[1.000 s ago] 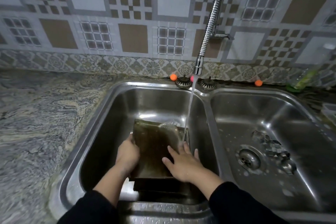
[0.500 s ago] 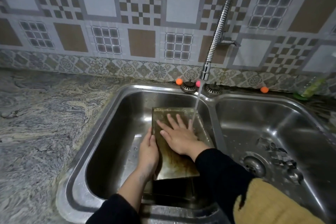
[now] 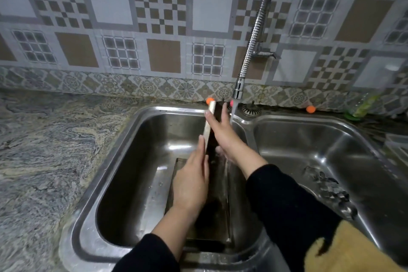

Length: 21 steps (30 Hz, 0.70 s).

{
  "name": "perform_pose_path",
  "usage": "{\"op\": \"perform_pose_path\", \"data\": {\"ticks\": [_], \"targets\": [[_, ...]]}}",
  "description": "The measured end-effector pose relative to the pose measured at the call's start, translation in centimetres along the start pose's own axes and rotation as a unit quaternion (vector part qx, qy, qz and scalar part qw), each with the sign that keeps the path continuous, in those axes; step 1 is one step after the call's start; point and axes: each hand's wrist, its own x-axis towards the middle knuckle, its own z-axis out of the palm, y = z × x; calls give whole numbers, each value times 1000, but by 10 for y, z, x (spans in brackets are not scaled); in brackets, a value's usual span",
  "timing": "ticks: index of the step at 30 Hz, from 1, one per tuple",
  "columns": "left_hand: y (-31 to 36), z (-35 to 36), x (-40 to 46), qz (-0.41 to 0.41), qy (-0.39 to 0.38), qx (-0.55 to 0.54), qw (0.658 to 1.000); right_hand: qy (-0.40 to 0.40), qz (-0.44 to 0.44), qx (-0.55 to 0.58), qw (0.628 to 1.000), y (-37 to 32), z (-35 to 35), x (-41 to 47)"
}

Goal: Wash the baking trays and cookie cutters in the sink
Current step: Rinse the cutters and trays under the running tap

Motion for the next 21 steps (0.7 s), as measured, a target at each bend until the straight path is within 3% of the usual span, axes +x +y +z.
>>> {"op": "perform_pose_path", "data": {"ticks": [6, 11, 14, 21], "targets": [[15, 14, -13, 104, -65, 100, 987, 172, -18, 74, 982, 3, -20, 6], [33, 25, -6, 59, -155, -18, 986, 111, 42, 225, 967, 22, -32, -6], [46, 32, 17, 21, -151, -56, 987, 82, 34, 235, 968, 24, -34, -16], [43, 39, 81, -35, -105, -9, 994, 44, 12, 242, 969, 34, -41, -29]]}}
